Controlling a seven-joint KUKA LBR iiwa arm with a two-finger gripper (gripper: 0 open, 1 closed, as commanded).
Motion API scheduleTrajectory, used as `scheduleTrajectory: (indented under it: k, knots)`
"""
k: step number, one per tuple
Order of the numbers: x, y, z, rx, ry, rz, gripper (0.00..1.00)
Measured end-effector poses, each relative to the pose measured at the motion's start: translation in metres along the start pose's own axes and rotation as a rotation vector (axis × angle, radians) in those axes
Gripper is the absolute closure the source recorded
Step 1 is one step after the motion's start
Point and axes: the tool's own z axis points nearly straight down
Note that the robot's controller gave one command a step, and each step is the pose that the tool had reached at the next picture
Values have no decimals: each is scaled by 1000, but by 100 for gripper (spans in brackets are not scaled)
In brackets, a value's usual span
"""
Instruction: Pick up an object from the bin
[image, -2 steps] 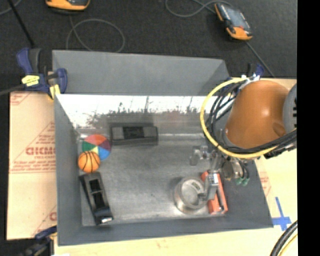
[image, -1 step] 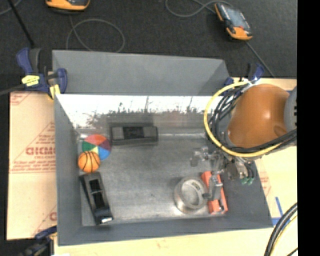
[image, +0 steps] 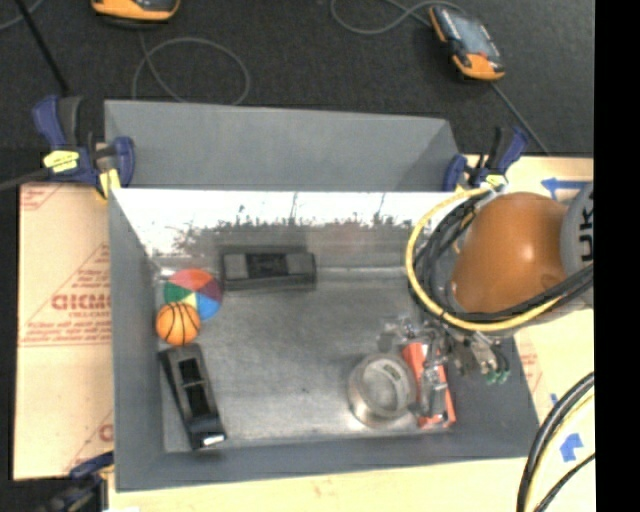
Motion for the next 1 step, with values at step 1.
scheduleTrajectory:
  k: [1]
  knots:
    - [-3,12,19,-3,-2,180,0]
